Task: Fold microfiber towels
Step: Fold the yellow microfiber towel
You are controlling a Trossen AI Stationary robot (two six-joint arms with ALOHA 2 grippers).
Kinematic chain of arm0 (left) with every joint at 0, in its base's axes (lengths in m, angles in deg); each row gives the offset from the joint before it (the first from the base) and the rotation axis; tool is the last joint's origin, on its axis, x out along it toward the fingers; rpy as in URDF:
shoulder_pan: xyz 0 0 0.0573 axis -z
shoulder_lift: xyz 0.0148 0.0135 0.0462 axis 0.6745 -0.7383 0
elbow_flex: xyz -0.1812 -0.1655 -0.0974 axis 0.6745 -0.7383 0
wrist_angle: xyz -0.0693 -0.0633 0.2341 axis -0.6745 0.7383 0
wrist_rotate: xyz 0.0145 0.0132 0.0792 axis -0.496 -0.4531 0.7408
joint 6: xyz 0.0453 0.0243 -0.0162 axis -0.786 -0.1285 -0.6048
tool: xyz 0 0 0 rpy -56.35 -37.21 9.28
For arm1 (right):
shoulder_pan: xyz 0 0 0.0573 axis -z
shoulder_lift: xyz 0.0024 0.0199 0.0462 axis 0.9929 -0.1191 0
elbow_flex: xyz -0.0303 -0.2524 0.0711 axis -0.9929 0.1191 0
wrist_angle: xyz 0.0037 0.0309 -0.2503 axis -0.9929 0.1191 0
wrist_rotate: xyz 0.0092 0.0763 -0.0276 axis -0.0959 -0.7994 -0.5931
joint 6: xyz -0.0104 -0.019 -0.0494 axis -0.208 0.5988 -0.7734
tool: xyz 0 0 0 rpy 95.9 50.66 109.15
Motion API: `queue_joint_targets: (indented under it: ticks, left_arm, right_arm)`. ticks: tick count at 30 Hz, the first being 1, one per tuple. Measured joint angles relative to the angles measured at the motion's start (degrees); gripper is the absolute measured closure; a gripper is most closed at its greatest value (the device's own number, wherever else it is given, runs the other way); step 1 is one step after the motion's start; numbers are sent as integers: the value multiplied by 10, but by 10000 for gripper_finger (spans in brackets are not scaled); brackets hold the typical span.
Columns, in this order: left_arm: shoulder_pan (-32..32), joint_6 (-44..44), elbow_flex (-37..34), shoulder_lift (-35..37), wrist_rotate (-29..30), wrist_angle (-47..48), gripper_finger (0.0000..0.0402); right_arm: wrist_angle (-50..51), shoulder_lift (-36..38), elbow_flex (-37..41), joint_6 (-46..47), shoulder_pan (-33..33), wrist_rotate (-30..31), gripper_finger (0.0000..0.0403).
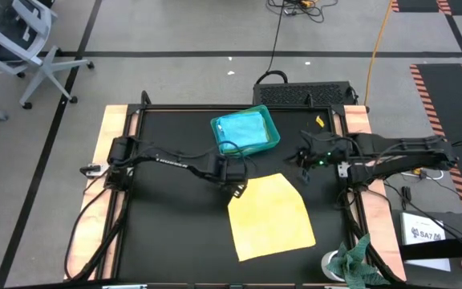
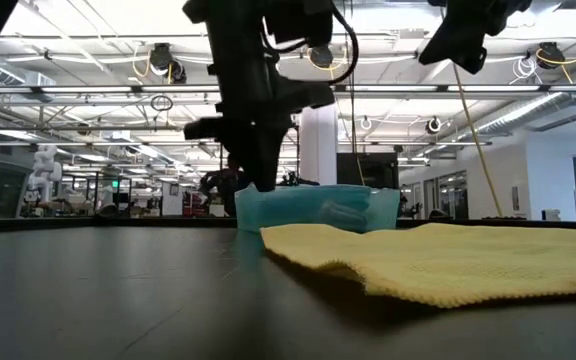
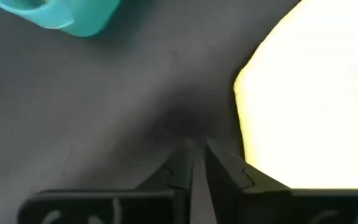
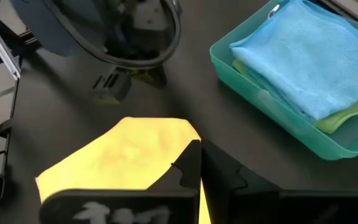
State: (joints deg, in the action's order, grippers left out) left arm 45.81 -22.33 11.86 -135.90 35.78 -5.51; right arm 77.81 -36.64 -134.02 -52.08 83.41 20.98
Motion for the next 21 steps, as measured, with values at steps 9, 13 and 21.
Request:
queue_joint_targets:
  ticks: [9,13,21]
  left_arm:
    - [2,-8,-77,0,-41,-198,315]
    - [1,-1,-97,0,-42,-209,314]
    - [1,0,-118,0,-77,-219,314]
  right_arm:
    - [3,-1,0,0,0,14,403]
    - [3,0,0,0,0,14,403]
    - [3,0,0,0,0,14,403]
